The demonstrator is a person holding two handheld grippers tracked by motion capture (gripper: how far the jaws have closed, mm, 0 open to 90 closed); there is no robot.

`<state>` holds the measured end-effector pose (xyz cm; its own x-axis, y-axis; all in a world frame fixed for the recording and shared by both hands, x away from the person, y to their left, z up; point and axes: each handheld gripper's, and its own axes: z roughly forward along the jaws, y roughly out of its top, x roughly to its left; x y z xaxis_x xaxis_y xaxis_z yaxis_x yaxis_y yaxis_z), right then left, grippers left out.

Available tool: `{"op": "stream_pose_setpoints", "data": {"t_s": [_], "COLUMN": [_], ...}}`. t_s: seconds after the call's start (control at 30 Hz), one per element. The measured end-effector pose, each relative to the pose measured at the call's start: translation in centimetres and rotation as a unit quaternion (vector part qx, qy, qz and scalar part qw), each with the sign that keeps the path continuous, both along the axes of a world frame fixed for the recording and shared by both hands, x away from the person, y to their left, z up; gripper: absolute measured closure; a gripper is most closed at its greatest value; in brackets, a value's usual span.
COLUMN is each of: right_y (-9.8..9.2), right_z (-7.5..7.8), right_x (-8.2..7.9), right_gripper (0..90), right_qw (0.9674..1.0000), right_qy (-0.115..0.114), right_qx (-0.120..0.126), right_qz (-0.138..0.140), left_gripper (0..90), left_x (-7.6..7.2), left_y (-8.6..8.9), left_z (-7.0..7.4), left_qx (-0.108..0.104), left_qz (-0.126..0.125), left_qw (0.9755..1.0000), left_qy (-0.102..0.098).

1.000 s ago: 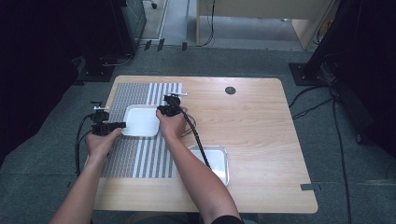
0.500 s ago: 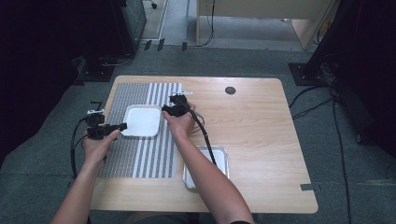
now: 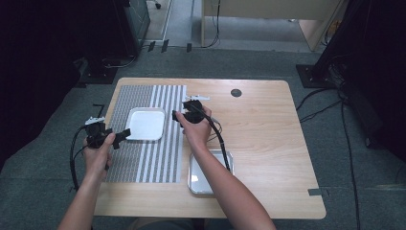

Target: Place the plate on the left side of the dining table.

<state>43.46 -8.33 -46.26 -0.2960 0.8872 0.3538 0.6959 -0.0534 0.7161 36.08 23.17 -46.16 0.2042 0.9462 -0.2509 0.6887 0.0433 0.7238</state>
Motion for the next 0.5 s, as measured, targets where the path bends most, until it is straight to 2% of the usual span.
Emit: {"op": "stream_pose_setpoints", "data": {"t_s": [0.03,0.17,0.37,0.5], "right_y": [-0.5,-1.5,-3.1,-4.2], "right_z": [0.2,0.5,1.1,1.2], "right_x": [-0.4,-1.3,-2.5,-3.4], "right_gripper": [29.9,27.8,27.2,27.0], "right_qw": [1.0,1.0,1.0,1.0], "right_qy": [0.0,-0.003,-0.006,-0.007], "right_qx": [0.001,0.001,0.003,0.001], "right_qz": [0.001,0.002,0.001,-0.001], "left_gripper": [16.4,13.8,13.8,13.8], "left_x": [-0.3,-0.9,-2.0,-2.8], "left_y": [-0.3,-0.6,-0.6,-0.8], "left_z": [0.0,-0.1,-0.5,-0.5], "left_qx": [0.012,0.015,0.009,0.016], "left_qz": [0.004,-0.001,-0.006,-0.011], "left_qw": [0.9999,0.9999,0.9999,0.9998], "left_qy": [-0.001,-0.001,-0.005,-0.006]}}
